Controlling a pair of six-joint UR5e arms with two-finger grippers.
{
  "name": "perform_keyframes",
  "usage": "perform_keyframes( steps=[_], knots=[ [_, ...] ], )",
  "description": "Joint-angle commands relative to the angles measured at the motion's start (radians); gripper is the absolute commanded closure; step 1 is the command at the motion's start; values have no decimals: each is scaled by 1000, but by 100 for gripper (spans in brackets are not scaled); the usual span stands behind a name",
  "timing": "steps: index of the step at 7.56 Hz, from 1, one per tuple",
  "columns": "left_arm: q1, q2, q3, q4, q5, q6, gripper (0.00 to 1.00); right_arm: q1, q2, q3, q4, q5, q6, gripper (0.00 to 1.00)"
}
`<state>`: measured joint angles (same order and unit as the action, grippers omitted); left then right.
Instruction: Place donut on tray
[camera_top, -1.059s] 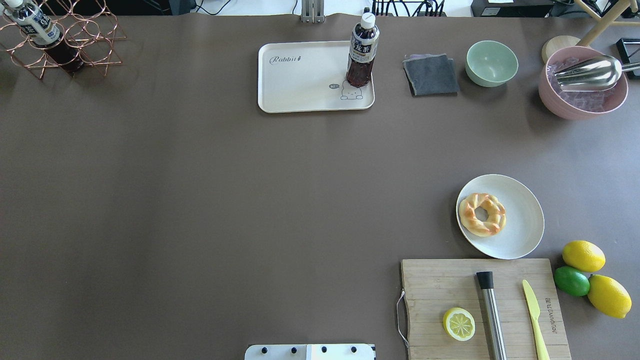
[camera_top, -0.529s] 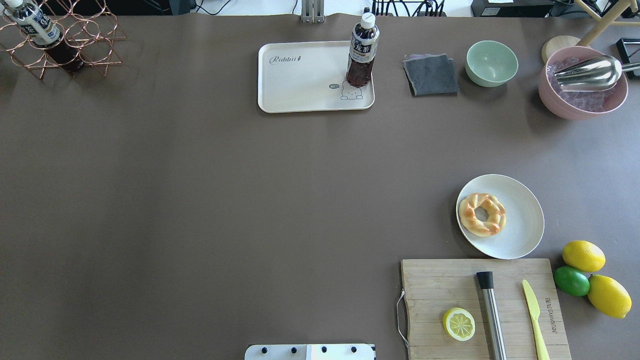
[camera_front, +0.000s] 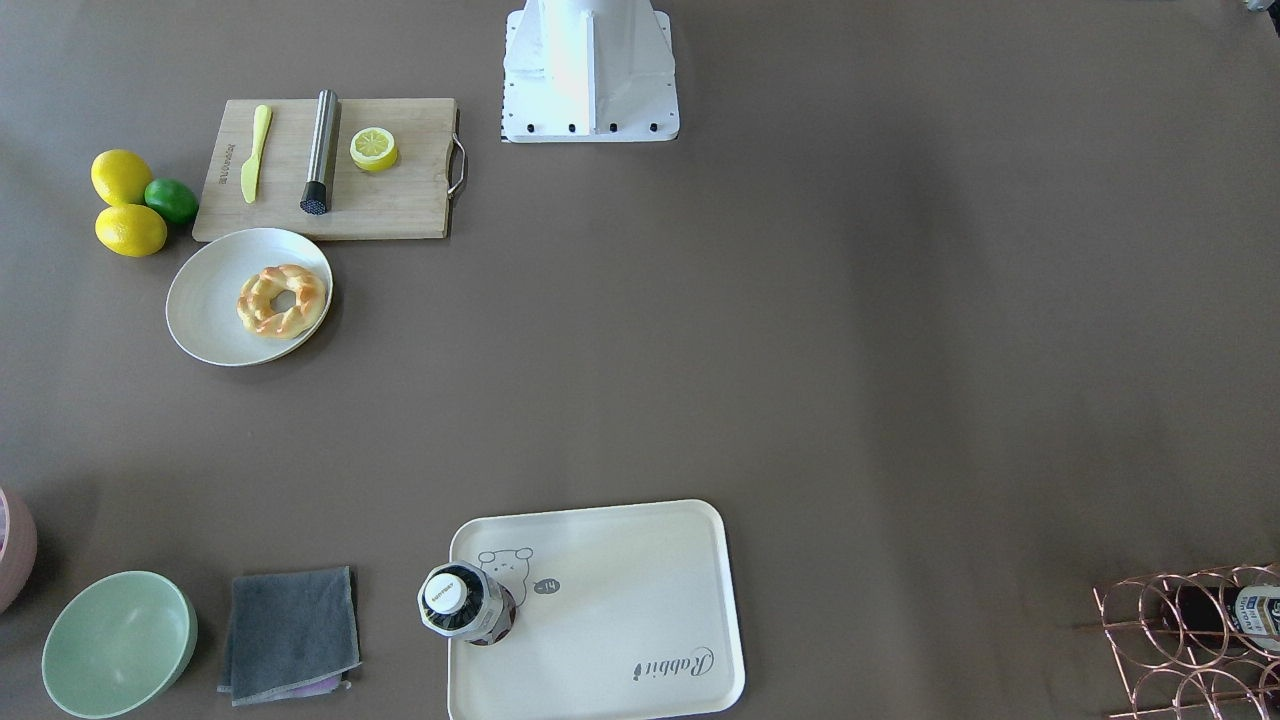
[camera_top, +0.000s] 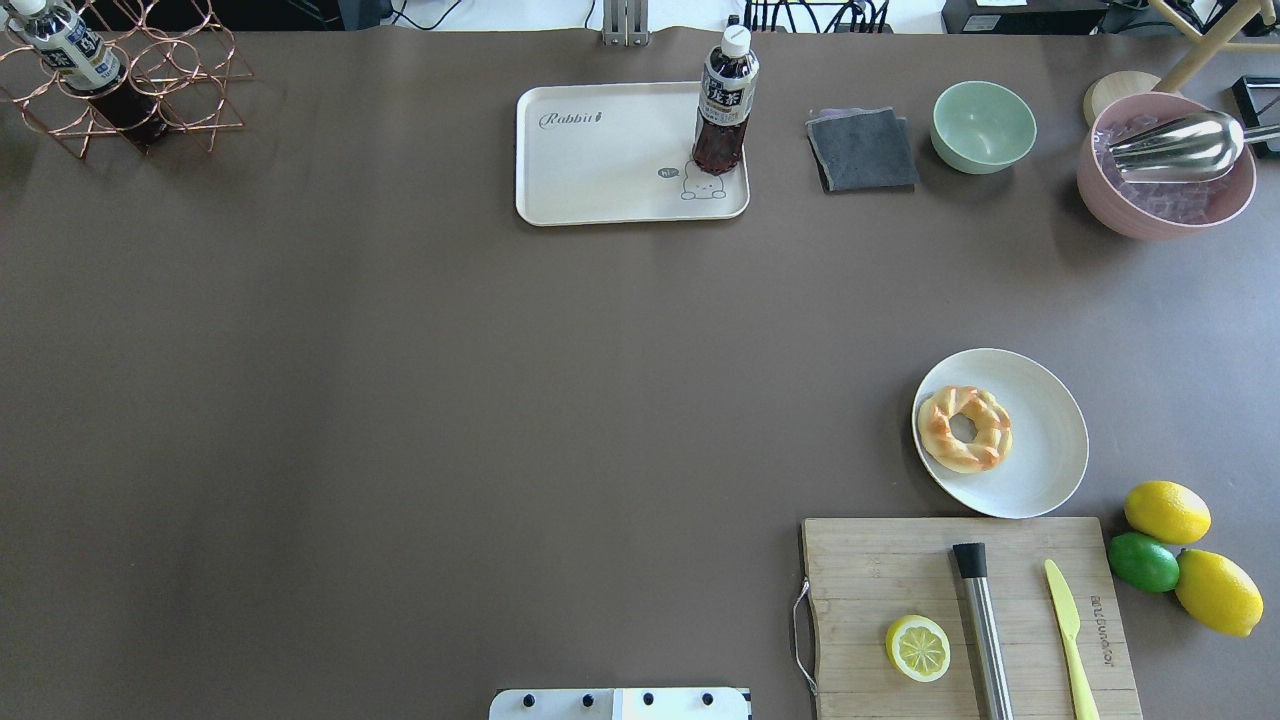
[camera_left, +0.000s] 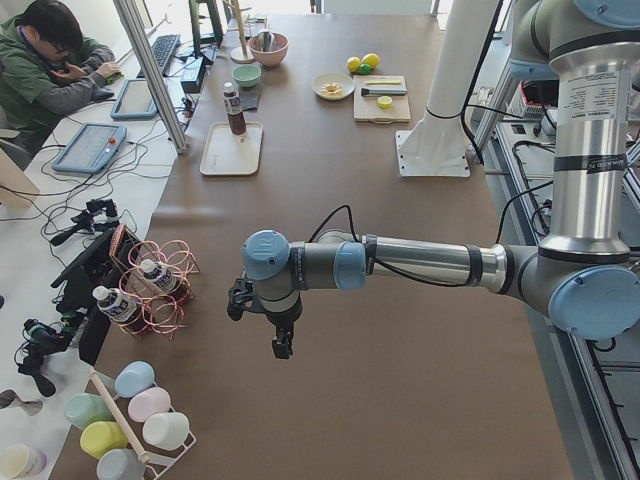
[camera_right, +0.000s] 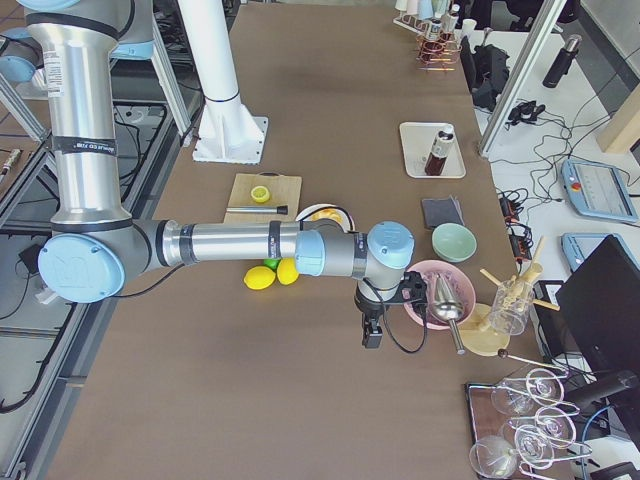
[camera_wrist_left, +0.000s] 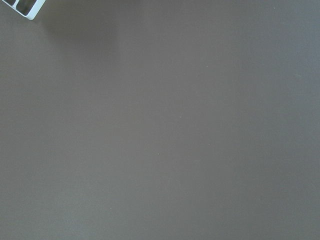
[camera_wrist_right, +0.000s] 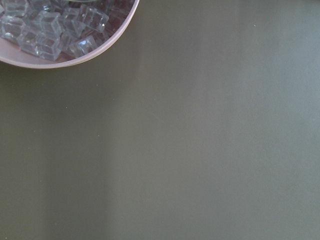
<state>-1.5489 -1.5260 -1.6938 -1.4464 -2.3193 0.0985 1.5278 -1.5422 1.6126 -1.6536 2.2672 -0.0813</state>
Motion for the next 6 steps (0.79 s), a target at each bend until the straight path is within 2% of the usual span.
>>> perform_keyframes(
  steps=[1, 3, 6],
  knots=[
    [0, -14, 2, -9, -3, -2, 1, -1, 4, -2, 0, 0, 2, 0],
    [-17, -10, 19, -161, -5, -3, 1, 0, 5, 1, 0, 0, 0, 0],
    [-17, -8, 10, -164, -17, -2, 1, -1, 28, 3, 0, 0, 0, 0]
  ],
)
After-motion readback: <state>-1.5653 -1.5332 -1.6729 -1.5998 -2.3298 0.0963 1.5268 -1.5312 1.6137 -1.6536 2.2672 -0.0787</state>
